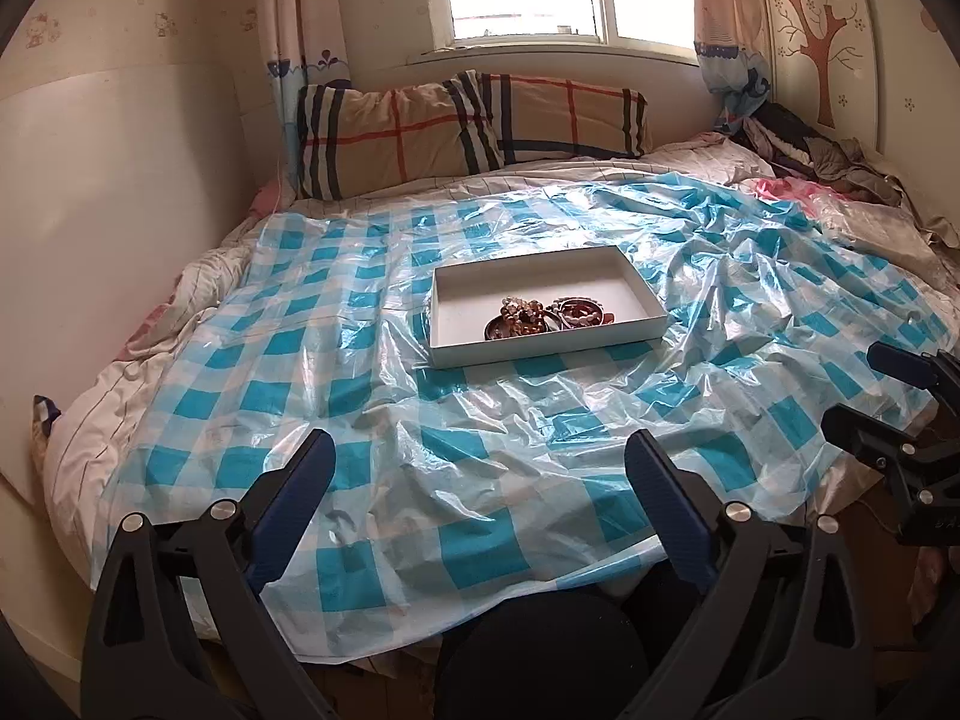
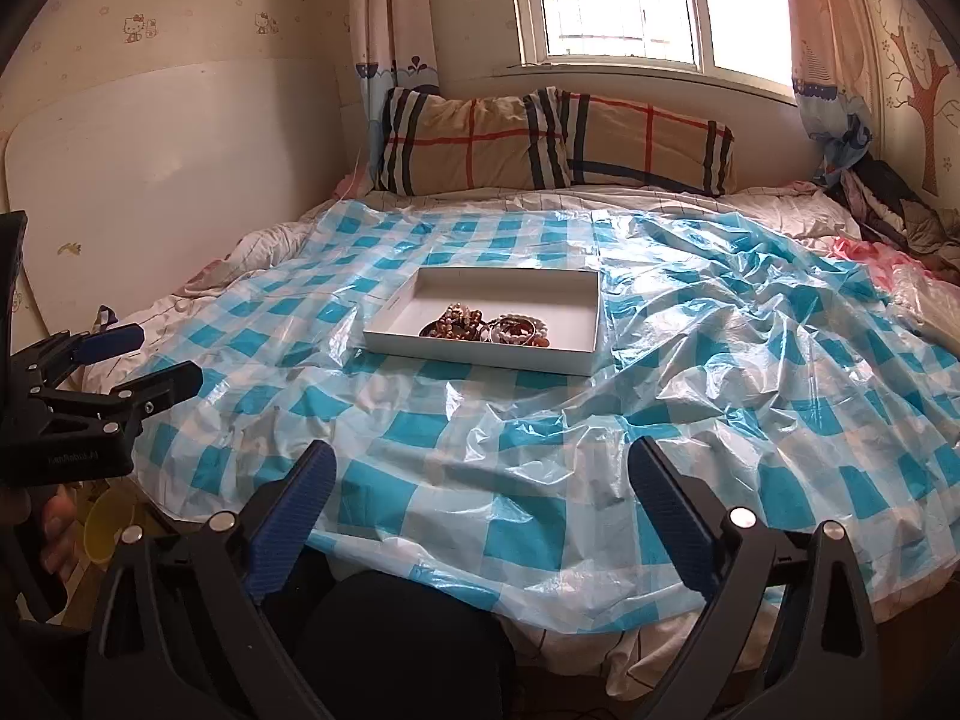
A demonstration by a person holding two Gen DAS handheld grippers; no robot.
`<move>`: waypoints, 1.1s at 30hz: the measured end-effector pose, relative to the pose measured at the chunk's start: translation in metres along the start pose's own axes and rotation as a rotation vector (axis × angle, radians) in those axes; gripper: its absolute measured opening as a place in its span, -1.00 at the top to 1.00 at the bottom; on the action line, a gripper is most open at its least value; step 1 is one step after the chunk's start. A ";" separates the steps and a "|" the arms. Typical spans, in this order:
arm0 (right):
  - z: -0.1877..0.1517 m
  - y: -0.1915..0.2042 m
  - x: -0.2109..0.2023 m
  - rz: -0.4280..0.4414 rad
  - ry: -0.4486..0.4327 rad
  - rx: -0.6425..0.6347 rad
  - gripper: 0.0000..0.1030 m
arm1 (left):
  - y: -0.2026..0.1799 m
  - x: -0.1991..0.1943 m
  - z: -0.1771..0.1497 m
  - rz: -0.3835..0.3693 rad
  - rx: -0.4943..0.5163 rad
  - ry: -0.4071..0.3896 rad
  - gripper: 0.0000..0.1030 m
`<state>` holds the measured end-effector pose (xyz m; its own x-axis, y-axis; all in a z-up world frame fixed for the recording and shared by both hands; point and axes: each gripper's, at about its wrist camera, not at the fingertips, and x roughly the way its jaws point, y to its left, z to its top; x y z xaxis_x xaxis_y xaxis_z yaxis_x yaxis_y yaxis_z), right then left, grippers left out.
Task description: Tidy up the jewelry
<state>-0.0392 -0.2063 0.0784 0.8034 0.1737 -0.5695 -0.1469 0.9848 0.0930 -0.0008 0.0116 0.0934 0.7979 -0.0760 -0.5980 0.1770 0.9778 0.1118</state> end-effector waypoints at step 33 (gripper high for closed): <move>-0.016 0.033 -0.060 -0.152 0.010 -0.026 -0.86 | 0.011 -0.055 -0.036 -0.089 -0.124 -0.020 -0.85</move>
<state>-0.1016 -0.1848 0.1027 0.8116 0.0227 -0.5838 -0.0394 0.9991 -0.0160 -0.0637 0.0337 0.0993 0.7937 -0.1662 -0.5852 0.1762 0.9835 -0.0403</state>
